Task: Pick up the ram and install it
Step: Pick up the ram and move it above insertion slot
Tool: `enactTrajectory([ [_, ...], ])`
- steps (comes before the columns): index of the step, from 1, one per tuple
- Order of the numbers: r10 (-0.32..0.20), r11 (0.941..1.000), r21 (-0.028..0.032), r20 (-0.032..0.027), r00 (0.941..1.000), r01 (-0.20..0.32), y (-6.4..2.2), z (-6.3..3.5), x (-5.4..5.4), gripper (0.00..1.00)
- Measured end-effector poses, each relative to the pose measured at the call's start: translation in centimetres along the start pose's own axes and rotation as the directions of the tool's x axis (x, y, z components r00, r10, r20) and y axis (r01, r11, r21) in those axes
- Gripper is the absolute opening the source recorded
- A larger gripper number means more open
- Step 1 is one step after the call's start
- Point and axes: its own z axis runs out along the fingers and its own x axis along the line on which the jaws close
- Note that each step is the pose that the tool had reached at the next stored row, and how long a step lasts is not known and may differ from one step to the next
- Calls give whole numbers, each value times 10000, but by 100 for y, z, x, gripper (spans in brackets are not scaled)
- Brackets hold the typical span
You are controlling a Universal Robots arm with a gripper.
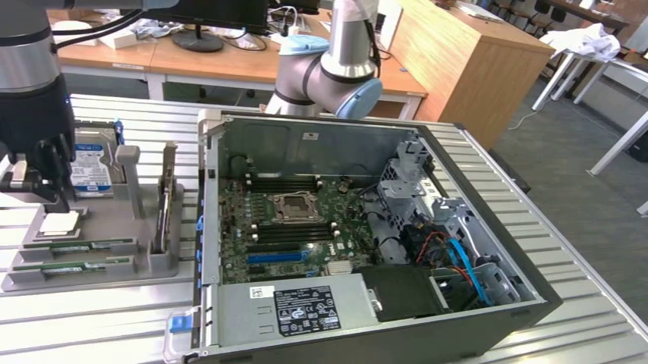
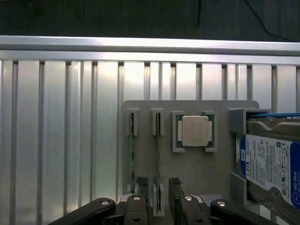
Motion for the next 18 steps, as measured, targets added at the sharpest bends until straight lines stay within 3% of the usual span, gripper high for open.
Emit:
enactTrajectory([
  [8, 0, 10000, 4, -1, 10000, 0, -2, 87, 2, 31],
  [18, 0, 10000, 6, 0, 10000, 0, -3, 90, 56, 31],
])
